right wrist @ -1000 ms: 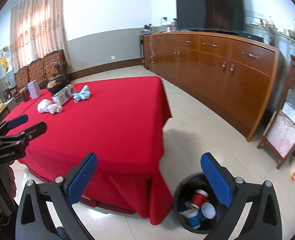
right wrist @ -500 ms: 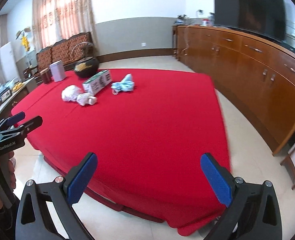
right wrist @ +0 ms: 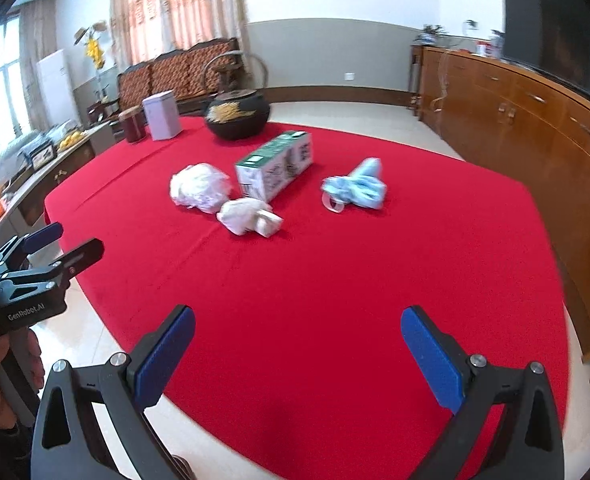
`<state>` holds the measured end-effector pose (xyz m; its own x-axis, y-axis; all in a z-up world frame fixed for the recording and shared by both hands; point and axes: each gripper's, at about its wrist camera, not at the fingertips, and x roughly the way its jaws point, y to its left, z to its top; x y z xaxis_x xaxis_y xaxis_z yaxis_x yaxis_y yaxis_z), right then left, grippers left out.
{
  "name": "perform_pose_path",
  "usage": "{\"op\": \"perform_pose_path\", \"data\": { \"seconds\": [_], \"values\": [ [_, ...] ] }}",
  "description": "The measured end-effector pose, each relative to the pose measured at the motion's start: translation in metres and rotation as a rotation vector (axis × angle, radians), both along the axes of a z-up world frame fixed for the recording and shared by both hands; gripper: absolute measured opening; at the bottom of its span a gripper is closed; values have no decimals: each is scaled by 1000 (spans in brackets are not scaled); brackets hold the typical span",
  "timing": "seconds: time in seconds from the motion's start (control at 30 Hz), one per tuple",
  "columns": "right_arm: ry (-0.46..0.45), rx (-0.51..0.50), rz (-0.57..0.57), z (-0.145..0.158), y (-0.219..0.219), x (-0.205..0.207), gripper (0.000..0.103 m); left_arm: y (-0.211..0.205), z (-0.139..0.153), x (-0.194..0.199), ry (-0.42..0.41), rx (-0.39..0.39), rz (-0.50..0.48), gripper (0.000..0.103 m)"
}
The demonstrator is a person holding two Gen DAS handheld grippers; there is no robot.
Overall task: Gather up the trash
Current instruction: 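Move both tools back toward the bags and mask on the table, then grasp the clear plastic bag with the left tool while the right tool grasps the white bag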
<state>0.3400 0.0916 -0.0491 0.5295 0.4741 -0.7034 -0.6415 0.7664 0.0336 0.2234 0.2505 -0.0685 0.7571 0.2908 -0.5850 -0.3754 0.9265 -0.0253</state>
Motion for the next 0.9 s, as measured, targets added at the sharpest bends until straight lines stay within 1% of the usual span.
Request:
{"op": "perform_pose_path", "data": {
  "seconds": [0.13, 0.2, 0.27, 0.33, 0.5, 0.53, 0.6, 0.63, 0.8, 0.9],
  "values": [
    [22, -25, 26, -13, 39, 26, 103, 20, -8, 11, 11, -10, 10, 102],
    [30, -36, 36, -18, 51, 35, 101, 27, -11, 17, 16, -19, 9, 102],
    [49, -46, 48, -24, 65, 45, 94, 31, -12, 22, 16, -22, 10, 102],
    [68, -53, 57, -30, 77, 55, 91, 35, -12, 29, 17, -21, 9, 102],
    [93, -69, 69, -38, 99, 73, 90, 41, -14, 46, 28, -36, -3, 102],
    [101, -74, 75, -40, 102, 76, 87, 41, -15, 49, 32, -36, -6, 102],
    [118, -81, 89, -44, 106, 80, 67, 40, -17, 59, 36, -38, -16, 102],
    [120, -78, 91, -44, 106, 82, 48, 39, -17, 62, 38, -41, -21, 102],
    [62, -32, 58, -25, 88, 89, 46, 33, -19, 82, 35, -53, -48, 102],
    [42, -24, 38, -17, 81, 98, 46, 28, -23, 102, 70, -58, -67, 100]
  ]
}}
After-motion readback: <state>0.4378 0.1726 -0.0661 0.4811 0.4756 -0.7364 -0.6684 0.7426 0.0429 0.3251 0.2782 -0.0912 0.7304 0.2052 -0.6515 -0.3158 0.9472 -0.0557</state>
